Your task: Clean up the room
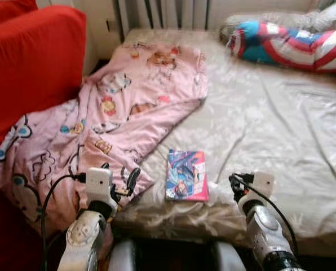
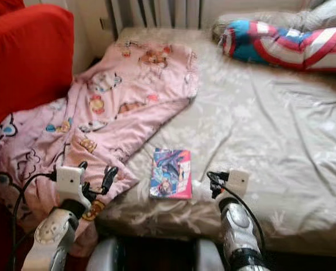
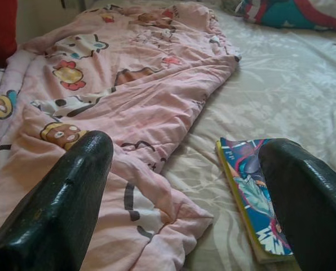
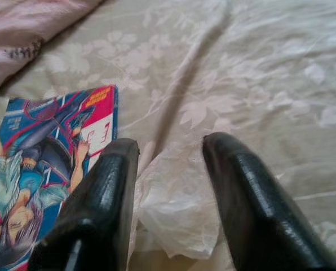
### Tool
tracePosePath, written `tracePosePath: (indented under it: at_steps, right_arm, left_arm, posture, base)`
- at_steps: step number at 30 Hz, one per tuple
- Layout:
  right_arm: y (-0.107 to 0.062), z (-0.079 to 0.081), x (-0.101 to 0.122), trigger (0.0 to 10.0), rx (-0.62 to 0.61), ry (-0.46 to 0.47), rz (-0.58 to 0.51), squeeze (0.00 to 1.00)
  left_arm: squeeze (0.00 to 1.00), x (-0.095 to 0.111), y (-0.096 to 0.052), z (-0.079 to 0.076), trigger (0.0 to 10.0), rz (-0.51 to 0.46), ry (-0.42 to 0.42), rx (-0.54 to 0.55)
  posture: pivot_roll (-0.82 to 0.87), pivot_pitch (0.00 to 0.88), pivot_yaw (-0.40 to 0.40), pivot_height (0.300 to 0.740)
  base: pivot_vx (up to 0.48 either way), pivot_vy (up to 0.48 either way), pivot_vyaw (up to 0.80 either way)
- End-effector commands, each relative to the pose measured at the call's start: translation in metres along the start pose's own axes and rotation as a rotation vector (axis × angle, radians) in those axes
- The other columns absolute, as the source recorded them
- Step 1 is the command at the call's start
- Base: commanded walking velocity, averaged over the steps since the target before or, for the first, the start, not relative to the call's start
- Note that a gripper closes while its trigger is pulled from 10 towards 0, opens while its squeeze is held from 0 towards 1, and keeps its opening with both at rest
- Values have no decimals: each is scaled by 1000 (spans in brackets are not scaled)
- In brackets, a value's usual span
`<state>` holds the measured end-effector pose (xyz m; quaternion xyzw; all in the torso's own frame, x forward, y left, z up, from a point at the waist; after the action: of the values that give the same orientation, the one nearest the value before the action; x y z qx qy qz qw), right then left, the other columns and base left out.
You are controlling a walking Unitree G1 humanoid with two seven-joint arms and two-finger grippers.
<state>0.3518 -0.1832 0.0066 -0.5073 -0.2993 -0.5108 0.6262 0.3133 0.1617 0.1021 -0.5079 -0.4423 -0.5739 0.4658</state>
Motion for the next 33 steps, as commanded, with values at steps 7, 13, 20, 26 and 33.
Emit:
tracePosePath:
  at_steps: [7,13,20,26,33]
  right_arm:
    - [9,-5,15,10000,-43,70,-43,1000]
    - [11,-14,23,10000,-76,63,-53,1000]
    - [15,-7,12,10000,-38,80,43,0]
    - [13,6,-10,10000,13,44,158,0]
    - [8,13,-29,10000,34,80,210,0]
  left_arm:
    - [0,4,-13,0,10000,25,-28,3]
    - [0,0,-29,2,10000,61,-24,17]
    - [0,6,-30,0,10000,63,-18,13]
    - [0,12,-29,0,10000,56,-12,10]
    - [0,10,-30,-2,10000,69,-7,0]
  posture:
    - [16,283,36,617]
    - [28,312,31,617]
    - [43,330,29,617]
    - [50,327,26,617]
    - [49,323,28,617]
  base:
    - [0,0,0]
    - [0,0,0]
    - [0,0,0]
    - [0,0,0]
    - [0,0,0]
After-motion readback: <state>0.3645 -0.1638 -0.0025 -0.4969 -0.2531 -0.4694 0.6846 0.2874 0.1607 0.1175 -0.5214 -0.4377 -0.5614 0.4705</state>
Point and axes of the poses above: a point about 5 cm out from each wrist's last joint towards the gripper, its own y axis pointing out of the wrist towards the gripper, its own x axis along the axis of the wrist's last joint, z = x × y, the point moved 5 cm from there along y, pointing out of the wrist towards the gripper, and after that the axes turned 5 degrees about y, right-handed, at the moved point
